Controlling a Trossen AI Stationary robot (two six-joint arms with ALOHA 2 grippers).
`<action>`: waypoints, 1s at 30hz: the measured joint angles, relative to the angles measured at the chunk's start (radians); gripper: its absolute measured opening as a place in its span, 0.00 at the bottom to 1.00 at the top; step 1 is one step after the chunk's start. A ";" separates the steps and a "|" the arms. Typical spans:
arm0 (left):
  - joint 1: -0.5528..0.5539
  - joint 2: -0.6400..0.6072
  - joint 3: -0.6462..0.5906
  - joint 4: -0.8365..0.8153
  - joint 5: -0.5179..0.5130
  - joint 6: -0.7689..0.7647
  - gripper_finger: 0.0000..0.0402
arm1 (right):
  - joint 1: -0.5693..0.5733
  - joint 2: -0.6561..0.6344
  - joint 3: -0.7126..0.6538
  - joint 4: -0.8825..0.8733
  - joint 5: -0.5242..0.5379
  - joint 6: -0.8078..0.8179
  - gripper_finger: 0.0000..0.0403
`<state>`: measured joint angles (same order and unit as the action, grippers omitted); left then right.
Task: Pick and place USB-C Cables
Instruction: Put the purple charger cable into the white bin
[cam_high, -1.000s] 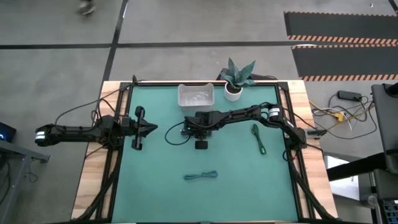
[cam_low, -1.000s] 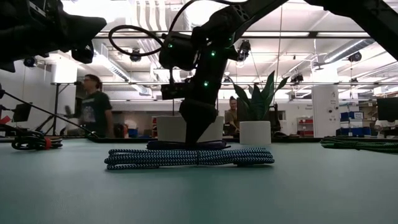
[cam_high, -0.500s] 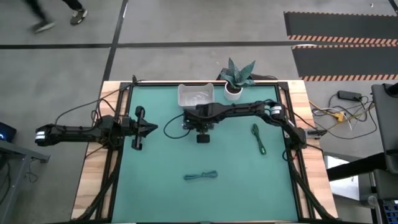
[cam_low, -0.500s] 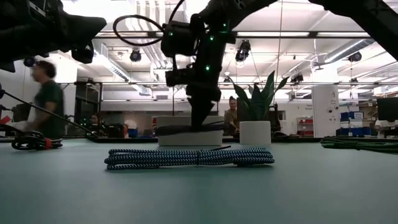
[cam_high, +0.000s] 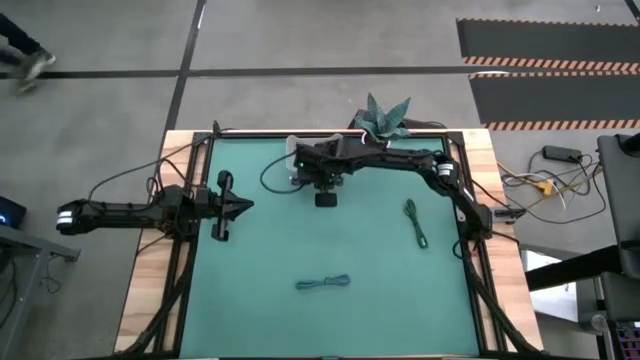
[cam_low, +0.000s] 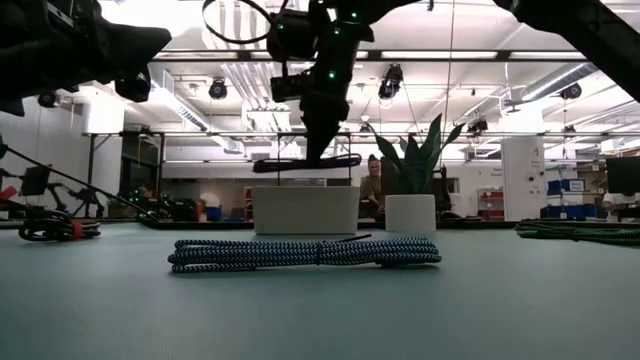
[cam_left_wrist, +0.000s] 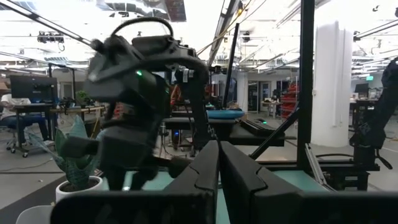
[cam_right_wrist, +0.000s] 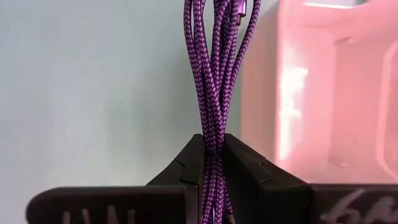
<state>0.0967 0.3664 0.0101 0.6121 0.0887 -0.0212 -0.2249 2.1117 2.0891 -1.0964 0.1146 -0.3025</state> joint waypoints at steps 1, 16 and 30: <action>0.000 0.000 0.000 0.000 0.000 0.000 0.00 | -0.009 0.000 0.007 -0.001 0.000 -0.005 0.08; 0.000 0.000 0.000 0.000 -0.003 0.001 0.00 | -0.139 0.000 0.028 0.087 -0.017 -0.109 0.08; 0.000 0.000 0.000 0.000 -0.043 0.011 0.00 | -0.174 0.000 0.028 0.144 -0.019 -0.168 0.08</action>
<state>0.0967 0.3663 0.0101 0.6121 0.0454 -0.0101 -0.3985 2.1117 2.1170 -0.9523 0.0956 -0.4706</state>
